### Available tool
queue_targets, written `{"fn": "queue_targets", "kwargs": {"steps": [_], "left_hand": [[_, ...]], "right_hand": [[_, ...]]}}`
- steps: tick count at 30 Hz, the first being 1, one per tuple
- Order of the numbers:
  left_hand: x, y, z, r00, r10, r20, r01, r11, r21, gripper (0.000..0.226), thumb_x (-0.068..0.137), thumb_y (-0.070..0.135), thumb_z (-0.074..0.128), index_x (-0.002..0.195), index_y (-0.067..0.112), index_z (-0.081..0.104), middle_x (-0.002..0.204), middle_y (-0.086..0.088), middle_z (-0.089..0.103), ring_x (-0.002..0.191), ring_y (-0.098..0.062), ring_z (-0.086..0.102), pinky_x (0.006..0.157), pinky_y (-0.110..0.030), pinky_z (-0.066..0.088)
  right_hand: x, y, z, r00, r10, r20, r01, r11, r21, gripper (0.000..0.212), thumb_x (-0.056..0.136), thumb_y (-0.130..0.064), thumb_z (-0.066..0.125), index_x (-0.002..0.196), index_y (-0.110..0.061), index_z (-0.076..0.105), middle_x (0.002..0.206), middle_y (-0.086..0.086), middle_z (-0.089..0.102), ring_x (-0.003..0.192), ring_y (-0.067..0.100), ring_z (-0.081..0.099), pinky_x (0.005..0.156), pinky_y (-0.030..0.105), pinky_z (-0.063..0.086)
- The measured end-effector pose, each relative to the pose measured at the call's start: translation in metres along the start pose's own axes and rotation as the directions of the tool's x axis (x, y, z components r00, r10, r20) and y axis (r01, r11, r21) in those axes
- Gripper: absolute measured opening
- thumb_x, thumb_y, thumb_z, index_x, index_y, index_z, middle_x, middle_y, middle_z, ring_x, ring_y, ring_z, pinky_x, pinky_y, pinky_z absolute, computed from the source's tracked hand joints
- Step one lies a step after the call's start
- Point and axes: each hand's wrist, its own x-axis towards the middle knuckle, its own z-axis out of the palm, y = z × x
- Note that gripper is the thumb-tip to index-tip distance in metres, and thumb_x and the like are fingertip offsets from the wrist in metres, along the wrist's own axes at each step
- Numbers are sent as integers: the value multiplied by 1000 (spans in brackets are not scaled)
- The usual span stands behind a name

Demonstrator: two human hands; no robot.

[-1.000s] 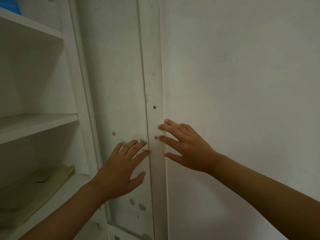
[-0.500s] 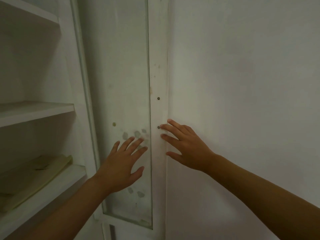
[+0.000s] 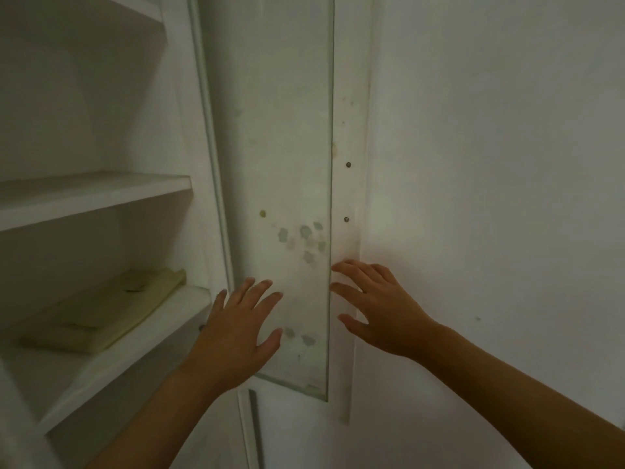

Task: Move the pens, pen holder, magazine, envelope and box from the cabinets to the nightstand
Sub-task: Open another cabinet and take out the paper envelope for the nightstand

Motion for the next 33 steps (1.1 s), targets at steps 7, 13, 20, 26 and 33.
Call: {"fn": "queue_targets", "kwargs": {"steps": [7, 13, 20, 26, 33], "left_hand": [[-69, -46, -10, 992, -117, 55, 118, 993, -8, 71, 94, 67, 21, 157, 36, 34, 168, 10, 23, 158, -16, 8, 127, -54, 15], [-128, -81, -25, 973, -217, 80, 217, 976, 15, 67, 96, 64, 26, 157, 36, 32, 166, 10, 28, 157, -18, 13, 127, -54, 16], [-187, -108, -32, 947, -304, 102, 302, 953, 36, 64, 98, 64, 30, 156, 36, 33, 165, 9, 29, 156, -17, 16, 127, -52, 17], [-204, -121, -31, 923, -371, 101, 369, 929, 41, 64, 97, 65, 27, 155, 38, 30, 166, 10, 26, 156, -18, 16, 126, -50, 20], [-204, -130, -20, 897, -442, 21, 442, 897, 11, 65, 98, 63, 31, 156, 35, 35, 166, 8, 31, 156, -17, 19, 127, -40, 22]], "right_hand": [[17, -68, 29, 996, -40, 80, 30, 991, 130, 53, 101, -51, 53, 147, -25, 51, 163, 1, 36, 153, 21, 30, 122, 43, 31], [45, -127, 53, 990, -96, 102, 72, 974, 216, 54, 101, -52, 50, 148, -25, 51, 163, 1, 37, 151, 21, 32, 121, 44, 33], [83, -193, 77, 983, -164, 84, 128, 937, 326, 53, 100, -51, 55, 146, -25, 53, 159, 2, 44, 146, 19, 40, 119, 42, 36], [119, -217, 96, 966, -243, 87, 190, 897, 398, 56, 100, -51, 53, 148, -22, 54, 158, 2, 44, 146, 18, 39, 117, 42, 37], [184, -234, 137, 936, -343, 77, 256, 815, 521, 61, 99, -55, 45, 150, -23, 52, 163, -1, 39, 150, 17, 32, 118, 42, 30]]}}
